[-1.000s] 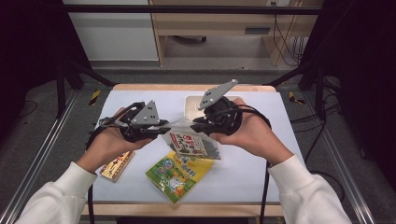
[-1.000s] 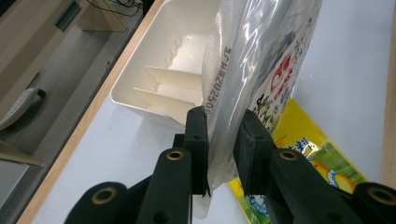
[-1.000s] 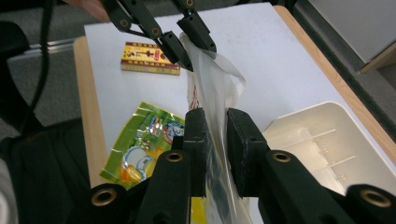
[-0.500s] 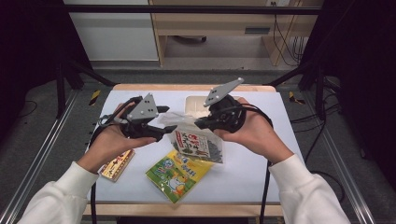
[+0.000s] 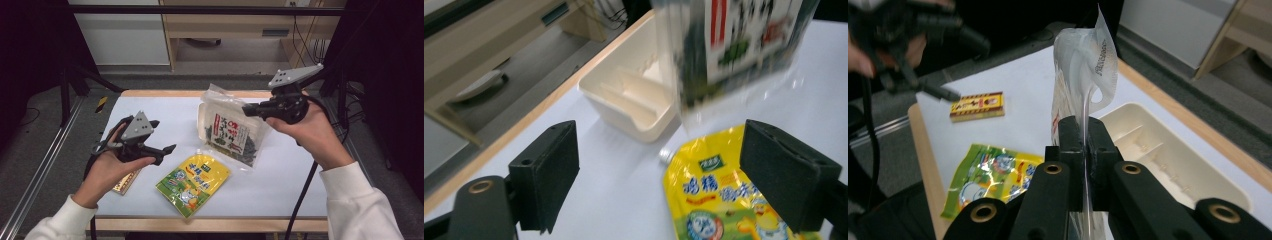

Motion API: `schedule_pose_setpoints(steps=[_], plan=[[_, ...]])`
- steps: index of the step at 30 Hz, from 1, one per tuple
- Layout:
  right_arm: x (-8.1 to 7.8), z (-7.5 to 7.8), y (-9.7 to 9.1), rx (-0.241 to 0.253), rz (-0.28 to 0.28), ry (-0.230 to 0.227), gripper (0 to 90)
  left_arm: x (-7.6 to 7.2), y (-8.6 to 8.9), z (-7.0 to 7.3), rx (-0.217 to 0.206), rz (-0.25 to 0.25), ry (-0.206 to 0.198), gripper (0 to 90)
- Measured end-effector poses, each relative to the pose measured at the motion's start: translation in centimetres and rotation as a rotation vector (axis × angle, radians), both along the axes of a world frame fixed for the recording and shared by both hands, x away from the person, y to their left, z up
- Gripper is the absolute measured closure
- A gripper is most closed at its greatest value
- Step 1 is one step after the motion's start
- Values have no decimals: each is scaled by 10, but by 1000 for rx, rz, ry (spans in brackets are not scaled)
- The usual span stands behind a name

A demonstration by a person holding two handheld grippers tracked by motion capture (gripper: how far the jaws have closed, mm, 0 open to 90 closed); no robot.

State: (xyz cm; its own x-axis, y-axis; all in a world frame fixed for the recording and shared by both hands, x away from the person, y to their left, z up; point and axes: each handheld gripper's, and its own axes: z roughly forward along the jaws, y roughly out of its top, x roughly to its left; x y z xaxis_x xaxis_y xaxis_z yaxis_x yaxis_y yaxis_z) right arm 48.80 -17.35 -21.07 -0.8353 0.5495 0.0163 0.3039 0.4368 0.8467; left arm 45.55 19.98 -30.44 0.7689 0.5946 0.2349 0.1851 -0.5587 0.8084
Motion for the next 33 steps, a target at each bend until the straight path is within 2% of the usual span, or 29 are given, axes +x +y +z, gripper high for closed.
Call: schedule_pose_setpoints(steps=[1, 2, 3, 5, 6, 8, 9, 11, 13, 15, 16, 17, 18, 19, 21, 23, 29, 30, 33], plan=[[3, 3, -4, 8, -11, -3, 887, -2, 4, -8, -9, 14, 13, 148], [8, 9, -10, 20, -33, -15, 887, -5, 13, -21, 0, 39, 13, 137], [11, 12, -14, 26, -45, -18, 888, -5, 13, -21, 0, 39, 13, 136], [14, 14, -17, 31, -59, -17, 888, -9, 22, -35, 1, 64, 22, 133], [21, 17, -24, 35, -83, -21, 887, -12, 29, -47, -15, 92, 25, 132], [26, 21, -30, 35, -108, -29, 888, -18, 37, -61, -32, 125, 30, 132], [26, 21, -30, 35, -108, -29, 888, -18, 37, -61, -32, 125, 30, 133], [34, 25, -36, 54, -131, -40, 888, -26, 47, -78, -63, 160, 50, 133], [40, 29, -40, 64, -150, -48, 888, -31, 54, -89, -94, 179, 63, 133], [50, 34, -41, 86, -177, -64, 888, -36, 61, -98, -94, 197, 65, 133], [54, 34, -42, 89, -183, -71, 888, -40, 69, -108, -102, 227, 55, 135], [54, 34, -42, 89, -183, -71, 888, -40, 69, -108, -102, 227, 55, 135], [62, 35, -41, 105, -197, -79, 889, -41, 77, -117, -140, 254, 66, 135], [62, 35, -41, 105, -197, -79, 889, -41, 77, -117, -140, 254, 66, 135], [71, 33, -41, 124, -214, -82, 889, -42, 84, -126, -165, 286, 80, 136], [82, 29, -39, 133, -228, -81, 889, -44, 88, -130, -137, 287, 84, 137], [100, 21, -38, 139, -254, -69, 889, -43, 99, -130, -158, 325, 81, 136], [102, 20, -38, 139, -254, -69, 889, -43, 102, -131, -163, 344, 84, 136], [106, 17, -37, 142, -257, -62, 889, -43, 104, -131, -164, 351, 89, 136]])
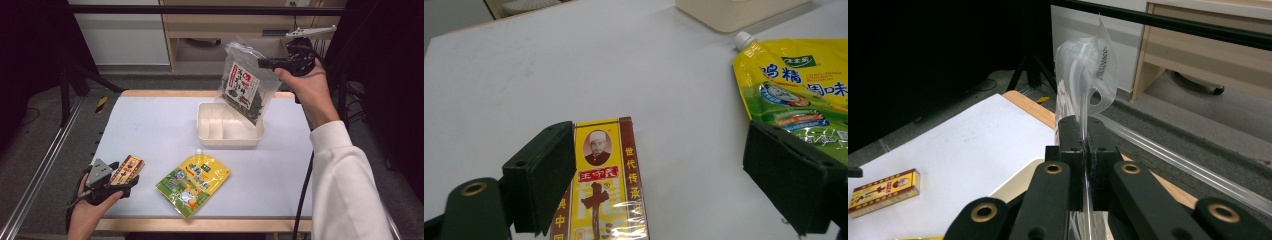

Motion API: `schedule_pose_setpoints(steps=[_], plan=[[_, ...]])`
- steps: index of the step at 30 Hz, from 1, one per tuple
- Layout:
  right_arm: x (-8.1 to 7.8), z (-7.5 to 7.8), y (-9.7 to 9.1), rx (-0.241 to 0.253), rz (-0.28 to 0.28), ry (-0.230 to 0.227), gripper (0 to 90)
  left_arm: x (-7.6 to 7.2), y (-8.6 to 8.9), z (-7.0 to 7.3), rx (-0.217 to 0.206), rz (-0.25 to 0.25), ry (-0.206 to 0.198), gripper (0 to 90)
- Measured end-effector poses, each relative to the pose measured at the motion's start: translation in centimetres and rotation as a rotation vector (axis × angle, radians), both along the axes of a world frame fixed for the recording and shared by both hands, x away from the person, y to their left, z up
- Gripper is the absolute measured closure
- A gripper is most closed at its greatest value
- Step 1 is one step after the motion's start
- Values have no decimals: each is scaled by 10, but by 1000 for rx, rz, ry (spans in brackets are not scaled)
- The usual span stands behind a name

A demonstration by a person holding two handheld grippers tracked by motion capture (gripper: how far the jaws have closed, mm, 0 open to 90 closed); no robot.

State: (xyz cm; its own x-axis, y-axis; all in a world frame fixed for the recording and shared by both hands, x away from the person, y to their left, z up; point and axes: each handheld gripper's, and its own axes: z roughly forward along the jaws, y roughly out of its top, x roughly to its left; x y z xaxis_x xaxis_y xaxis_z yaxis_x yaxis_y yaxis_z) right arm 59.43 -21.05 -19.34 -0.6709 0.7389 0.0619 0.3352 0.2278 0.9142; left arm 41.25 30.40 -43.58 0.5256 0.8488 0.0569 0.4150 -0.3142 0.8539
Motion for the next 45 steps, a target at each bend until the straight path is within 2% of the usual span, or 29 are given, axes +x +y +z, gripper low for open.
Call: schedule_pose_setpoints(steps=[7, 17, 27, 32, 36, 42, 45], plan=[[11, -13, 0, 5, -8, 19, 889, 2, -1, -3, 10, -3, 12, 138], [17, -40, -20, 61, -34, 35, 889, 3, -3, -3, 16, -5, 14, 142], [15, -55, -30, 92, -38, 18, 889, 3, -1, -4, 13, -3, 17, 144], [14, -54, -33, 78, -56, 5, 889, 3, -2, -3, 14, -6, 20, 145], [14, -58, -28, 21, -61, 28, 889, 3, -3, -4, 17, -11, 21, 145], [16, -63, -23, 38, -49, 33, 889, 2, -3, -3, 11, -10, 20, 146], [18, -69, -20, 27, -48, 50, 889, 2, -3, -3, 10, -10, 21, 146]])
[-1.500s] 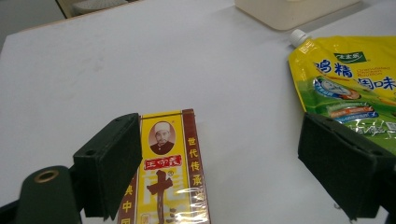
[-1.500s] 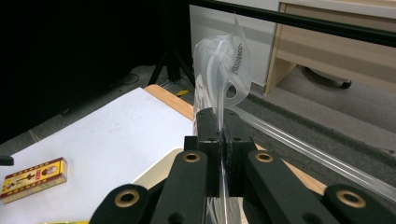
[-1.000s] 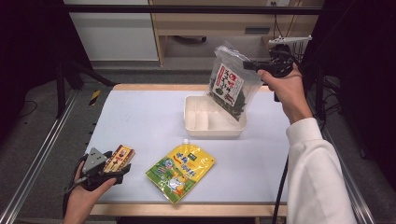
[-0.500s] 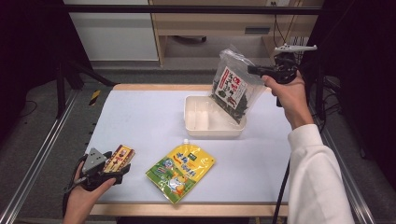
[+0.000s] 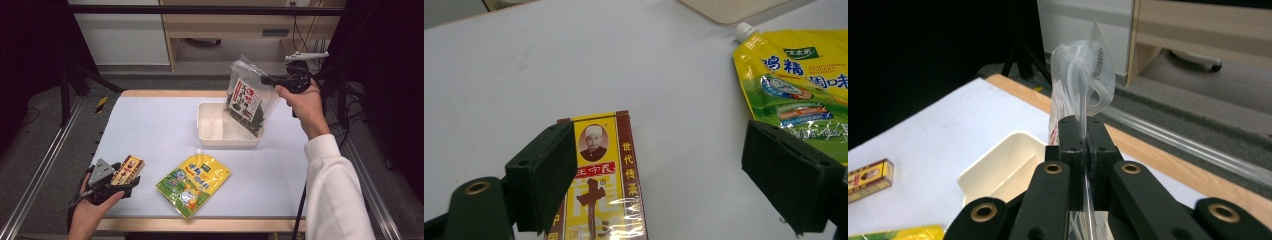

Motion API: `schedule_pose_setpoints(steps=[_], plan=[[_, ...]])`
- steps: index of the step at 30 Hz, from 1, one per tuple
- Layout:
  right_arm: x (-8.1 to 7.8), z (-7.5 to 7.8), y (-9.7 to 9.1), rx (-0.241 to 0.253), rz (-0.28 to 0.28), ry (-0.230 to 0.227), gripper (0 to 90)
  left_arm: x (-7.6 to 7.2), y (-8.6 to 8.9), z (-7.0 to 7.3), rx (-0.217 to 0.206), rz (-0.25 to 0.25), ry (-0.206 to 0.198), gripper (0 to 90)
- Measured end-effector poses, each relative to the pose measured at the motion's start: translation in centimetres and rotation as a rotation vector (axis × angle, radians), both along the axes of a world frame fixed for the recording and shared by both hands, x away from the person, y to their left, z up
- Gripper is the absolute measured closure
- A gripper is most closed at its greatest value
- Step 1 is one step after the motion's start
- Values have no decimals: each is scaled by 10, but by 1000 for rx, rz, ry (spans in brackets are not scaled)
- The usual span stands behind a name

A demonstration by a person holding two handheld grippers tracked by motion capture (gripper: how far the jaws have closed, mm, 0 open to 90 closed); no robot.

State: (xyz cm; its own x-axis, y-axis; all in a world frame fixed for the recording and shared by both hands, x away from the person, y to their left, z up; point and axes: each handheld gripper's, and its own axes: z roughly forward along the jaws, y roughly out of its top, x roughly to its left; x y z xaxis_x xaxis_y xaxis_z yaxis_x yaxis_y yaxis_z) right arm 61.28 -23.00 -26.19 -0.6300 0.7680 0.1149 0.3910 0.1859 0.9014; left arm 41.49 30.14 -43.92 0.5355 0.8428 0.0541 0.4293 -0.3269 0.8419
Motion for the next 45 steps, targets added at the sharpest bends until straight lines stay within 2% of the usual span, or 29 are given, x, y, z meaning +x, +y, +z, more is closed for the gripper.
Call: schedule_pose_setpoints(steps=[3, 5, 12, 14, 19, 22, 23, 24, 25, 26, 29, 30, 31, 32, 34, 39, 40, 41, 42, 43, 44, 45], plan=[[3, -12, 2, 6, -2, 27, 888, 0, -1, 0, 2, -4, 0, 146], [4, -14, 2, 8, -2, 30, 888, 0, -1, 0, 4, -6, 0, 146], [4, -30, -9, 38, -10, 56, 887, 0, -2, 0, 10, -11, 2, 146], [2, -37, -13, 63, -11, 60, 887, 0, -3, 0, 11, -13, 4, 146], [0, -37, -12, 70, 2, 58, 882, 0, -3, -1, 16, -16, 6, 146], [-1, -36, -11, 71, 1, 65, 845, 1, -4, -1, 18, -19, 7, 146], [-3, -35, -10, 73, -4, 65, 744, 1, -4, -1, 21, -21, 5, 146], [-4, -34, -10, 74, -7, 61, 699, 1, -4, -1, 20, -21, 8, 146], [-4, -34, -10, 74, -7, 61, 699, 1, -4, -1, 20, -21, 8, 146], [-9, -32, -10, 76, -9, 45, 567, 1, -4, -1, 20, -19, 7, 146], [-15, -29, -11, 78, -7, 36, 497, 1, -5, -2, 20, -18, 7, 146], [-23, -27, -10, 64, -13, 26, 393, 1, -5, -2, 20, -18, 7, 146], [-23, -27, -10, 64, -13, 26, 393, 1, -5, -2, 25, -20, 7, 146], [-33, -25, -10, 55, -28, -5, 326, 1, -6, -2, 34, -20, 2, 145], [-45, -24, -9, 27, -42, -43, 266, 2, -7, -2, 42, -20, -2, 145], [-66, -26, -16, 9, -71, -74, 198, 3, -10, -2, 54, -23, -15, 145], [-79, -31, -19, -11, -78, -82, 160, 2, -12, -2, 60, -24, -21, 145], [-79, -31, -19, -11, -78, -82, 160, 2, -12, -2, 60, -24, -21, 145], [-90, -37, -22, -27, -89, -81, 131, 2, -12, -2, 62, -23, -27, 145], [-90, -37, -22, -27, -89, -81, 131, 2, -12, -2, 62, -23, -27, 145], [-102, -48, -25, -47, -92, -75, 104, 2, -12, -2, 64, -21, -28, 144], [-102, -48, -25, -47, -92, -75, 104, 2, -12, -2, 64, -21, -28, 144]])
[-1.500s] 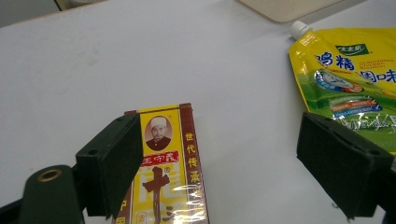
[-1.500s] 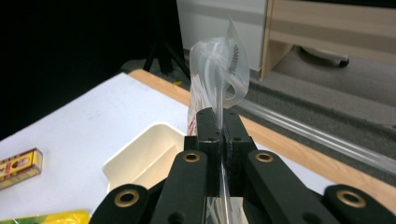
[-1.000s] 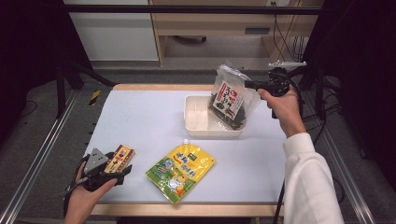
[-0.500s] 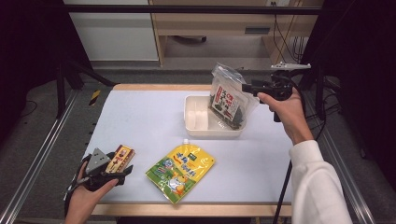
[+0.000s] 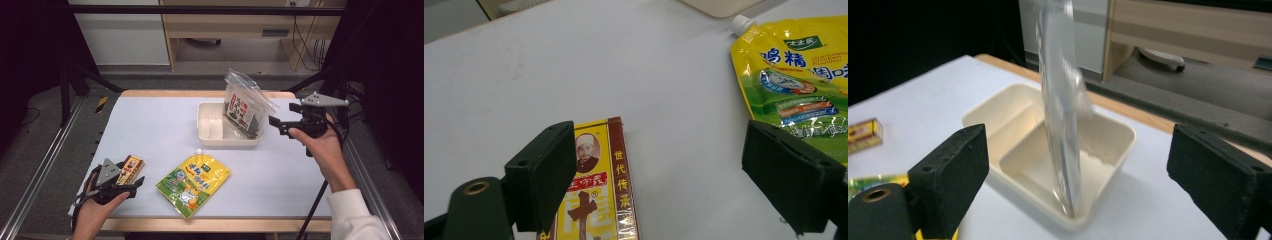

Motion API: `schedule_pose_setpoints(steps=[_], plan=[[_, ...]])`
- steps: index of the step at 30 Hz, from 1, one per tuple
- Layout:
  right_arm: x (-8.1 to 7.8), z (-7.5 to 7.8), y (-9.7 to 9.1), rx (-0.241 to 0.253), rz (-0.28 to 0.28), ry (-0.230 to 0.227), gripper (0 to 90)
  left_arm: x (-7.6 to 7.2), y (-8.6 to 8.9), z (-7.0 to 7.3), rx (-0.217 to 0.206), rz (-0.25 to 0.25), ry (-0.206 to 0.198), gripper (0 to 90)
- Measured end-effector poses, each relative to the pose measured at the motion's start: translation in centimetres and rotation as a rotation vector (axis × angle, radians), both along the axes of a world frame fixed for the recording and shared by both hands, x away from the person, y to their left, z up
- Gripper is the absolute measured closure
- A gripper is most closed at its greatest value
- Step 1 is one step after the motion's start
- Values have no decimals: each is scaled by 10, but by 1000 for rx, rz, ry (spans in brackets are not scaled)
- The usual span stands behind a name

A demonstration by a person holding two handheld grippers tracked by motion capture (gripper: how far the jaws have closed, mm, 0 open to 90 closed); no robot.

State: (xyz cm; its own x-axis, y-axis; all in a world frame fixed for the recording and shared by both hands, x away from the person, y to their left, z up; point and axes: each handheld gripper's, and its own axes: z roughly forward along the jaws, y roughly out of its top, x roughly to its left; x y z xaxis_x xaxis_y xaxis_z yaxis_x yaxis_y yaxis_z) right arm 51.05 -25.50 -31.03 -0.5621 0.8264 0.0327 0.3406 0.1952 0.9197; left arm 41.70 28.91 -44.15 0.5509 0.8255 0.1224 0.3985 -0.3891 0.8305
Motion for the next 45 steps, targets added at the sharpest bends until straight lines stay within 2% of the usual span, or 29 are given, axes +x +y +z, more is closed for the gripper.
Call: schedule_pose_setpoints(steps=[1, 2, 3, 5, 6, 10, 16, 17, 18, 19, 21, 23, 26, 28, 30, 32, 33, 35, 39, 40, 43, 44, 45], plan=[[-10, -10, -2, -19, -21, 3, 107, 0, 1, 0, 3, -1, 1, 144], [-10, -10, -2, -19, -21, 3, 107, 0, 1, 0, 3, -1, 1, 144], [-20, -20, -3, -16, -35, 4, 112, 0, 0, -1, 3, -1, 4, 144], [-23, -24, -2, -8, -38, 4, 117, 0, 0, -1, 5, 0, 4, 144], [-31, -33, 1, -21, -48, 4, 124, 0, 0, -1, 5, 0, 4, 144], [-44, -46, 13, -22, -37, 3, 154, 0, -1, -1, 3, 2, 2, 144], [-54, -58, 33, -40, -31, 11, 223, 0, -3, 0, 7, -4, 1, 144], [-56, -65, 42, -44, -16, 13, 257, 0, -4, 0, 7, -7, 2, 144], [-56, -65, 42, -44, -16, 13, 257, 0, -4, 0, 7, -7, 2, 144], [-57, -72, 54, -45, 1, 29, 271, 0, -6, 0, 6, -16, 5, 148], [-57, -75, 58, -50, 6, 35, 276, -1, -7, 0, 9, -19, 5, 147], [-56, -82, 70, -79, 13, 44, 312, -1, -9, 0, 14, -23, 5, 148], [-53, -92, 90, -88, 34, 68, 358, -1, -10, 0, 13, -23, 3, 147], [-52, -95, 94, -85, 38, 69, 376, 0, -12, 0, 7, -26, 5, 147], [-51, -103, 107, -84, 37, 84, 438, 0, -14, 1, 11, -31, 2, 152], [-50, -106, 110, -79, 36, 87, 462, 0, -18, 3, 8, -41, -8, 157], [-50, -112, 116, -93, 32, 115, 511, 0, -22, 4, 5, -49, -16, 175], [-49, -114, 118, -101, 29, 120, 535, 0, -27, 4, 12, -65, -21, 182], [-43, -126, 124, -111, 31, 175, 613, 3, -35, 1, 32, -93, -13, 185], [-43, -126, 124, -111, 31, 175, 613, 3, -36, 0, 37, -96, -11, 185], [-38, -136, 130, -97, 39, 242, 630, 1, -37, -1, 50, -109, -4, 198], [-38, -136, 130, -97, 39, 242, 630, 1, -37, -1, 50, -109, -4, 200], [-38, -139, 133, -91, 43, 261, 630, -1, -37, 0, 47, -112, -13, 201]])
